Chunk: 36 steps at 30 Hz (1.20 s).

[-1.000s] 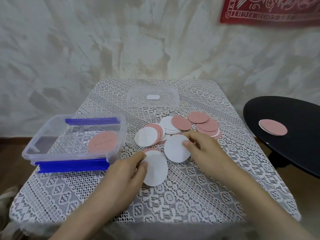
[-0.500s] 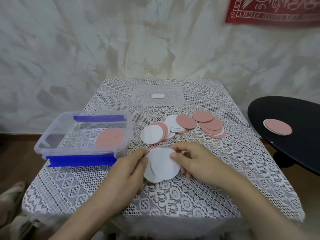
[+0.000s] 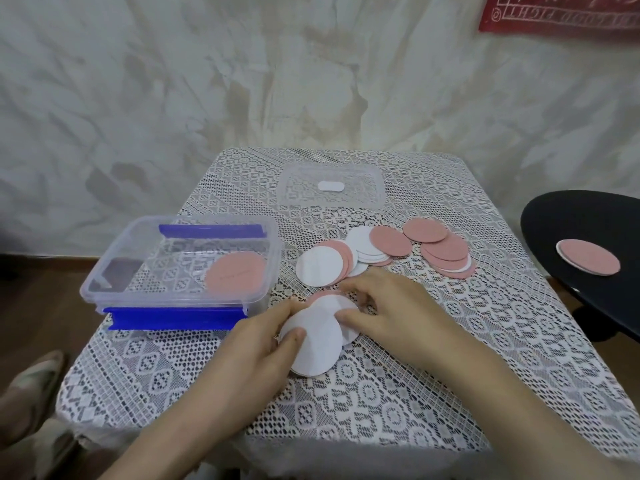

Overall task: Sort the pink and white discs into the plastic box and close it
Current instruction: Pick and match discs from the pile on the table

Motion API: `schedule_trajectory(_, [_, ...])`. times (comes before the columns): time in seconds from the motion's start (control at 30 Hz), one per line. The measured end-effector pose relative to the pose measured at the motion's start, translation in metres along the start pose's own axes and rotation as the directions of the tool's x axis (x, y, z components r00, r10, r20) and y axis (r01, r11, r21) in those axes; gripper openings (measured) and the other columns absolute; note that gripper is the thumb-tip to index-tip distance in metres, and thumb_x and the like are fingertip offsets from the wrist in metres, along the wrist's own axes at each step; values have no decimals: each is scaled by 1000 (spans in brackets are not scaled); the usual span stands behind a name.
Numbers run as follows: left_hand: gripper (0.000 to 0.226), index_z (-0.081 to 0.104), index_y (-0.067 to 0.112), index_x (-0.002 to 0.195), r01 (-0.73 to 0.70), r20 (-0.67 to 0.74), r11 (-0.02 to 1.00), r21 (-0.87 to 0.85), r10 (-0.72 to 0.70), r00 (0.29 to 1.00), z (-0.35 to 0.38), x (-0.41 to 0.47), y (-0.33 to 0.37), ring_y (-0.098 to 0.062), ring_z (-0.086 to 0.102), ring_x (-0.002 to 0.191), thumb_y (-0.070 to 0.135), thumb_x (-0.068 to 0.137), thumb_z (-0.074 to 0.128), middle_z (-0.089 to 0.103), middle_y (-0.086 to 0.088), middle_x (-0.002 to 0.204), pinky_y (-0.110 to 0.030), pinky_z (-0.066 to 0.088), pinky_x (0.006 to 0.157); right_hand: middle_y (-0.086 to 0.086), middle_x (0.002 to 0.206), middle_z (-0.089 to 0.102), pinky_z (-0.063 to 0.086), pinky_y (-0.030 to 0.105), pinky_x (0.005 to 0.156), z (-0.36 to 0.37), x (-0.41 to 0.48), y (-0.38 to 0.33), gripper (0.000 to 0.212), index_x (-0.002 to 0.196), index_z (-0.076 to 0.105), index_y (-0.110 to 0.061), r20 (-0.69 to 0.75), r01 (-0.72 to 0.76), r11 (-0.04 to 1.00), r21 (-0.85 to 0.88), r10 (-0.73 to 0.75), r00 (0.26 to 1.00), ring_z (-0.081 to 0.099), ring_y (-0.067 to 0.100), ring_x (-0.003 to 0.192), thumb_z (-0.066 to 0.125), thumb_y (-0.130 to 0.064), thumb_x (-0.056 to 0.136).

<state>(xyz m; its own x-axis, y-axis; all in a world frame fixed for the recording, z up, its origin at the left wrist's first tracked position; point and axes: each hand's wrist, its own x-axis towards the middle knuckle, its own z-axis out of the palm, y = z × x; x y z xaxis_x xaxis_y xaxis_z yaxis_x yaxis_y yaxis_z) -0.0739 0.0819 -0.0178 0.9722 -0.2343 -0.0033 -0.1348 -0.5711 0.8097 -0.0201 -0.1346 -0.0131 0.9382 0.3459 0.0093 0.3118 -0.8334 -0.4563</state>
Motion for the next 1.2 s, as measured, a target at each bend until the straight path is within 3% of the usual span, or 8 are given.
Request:
schedule_trajectory(0.1, [21,62,40,110,7,-12,1000,-22,-7,1000,-1,-1,-4,-8,55,49,23,101,52,59,5,55,-45,52,58,-12,125,55,48,40,93,1,3,-4,48,133,60,-38,39,10,1000,-21,-9,999,57,14,111,63,-51,87])
schedule_trajectory(0.3, [19,62,36,109,5,-8,1000,-30,-5,1000,-3,0,-5,-7,53,49,22,102,52,60,10,55,-46,52,62,-16,115,51,47,38,93,0,8,-6,41,120,60,-35,92,-27,997,65,21,996,55,12,108,70,-43,81])
schedule_trajectory(0.5, [18,62,34,108,16,-11,999,-30,-16,1000,-3,0,-3,-8,53,49,22,101,51,61,9,56,-40,51,59,-12,96,60,47,36,75,1,9,-5,35,104,47,-33,76,-82,973,217,67,995,59,14,88,74,-35,83])
schedule_trajectory(0.7, [17,61,36,108,22,-16,1000,6,-22,1000,1,2,2,-1,56,54,25,101,51,63,25,64,-23,44,55,-6,96,63,45,35,61,-10,-1,20,35,107,45,-36,-35,-204,946,250,219,975,63,18,75,74,-32,88])
schedule_trajectory(0.87, [15,61,36,105,7,-3,1000,1,-7,1000,11,8,13,-4,57,55,25,101,51,64,22,69,-26,48,56,-12,96,63,53,36,70,-17,-12,35,36,111,52,-37,-75,-256,933,254,283,956,65,11,79,77,-37,85])
schedule_trajectory(1.03, [18,60,35,113,13,-12,1000,4,-13,1000,22,18,25,-4,60,54,26,101,50,65,22,66,-25,46,54,-18,102,54,43,33,69,-14,-18,35,37,107,51,-35,-151,-212,955,208,245,958,56,5,86,78,-36,83])
schedule_trajectory(1.2, [21,58,36,117,22,-29,1000,9,-22,999,31,28,32,-4,57,50,26,102,48,64,22,60,-22,46,52,-9,89,62,47,36,71,-14,-21,42,26,97,47,-31,-163,-203,937,285,256,953,58,11,76,72,-30,88])
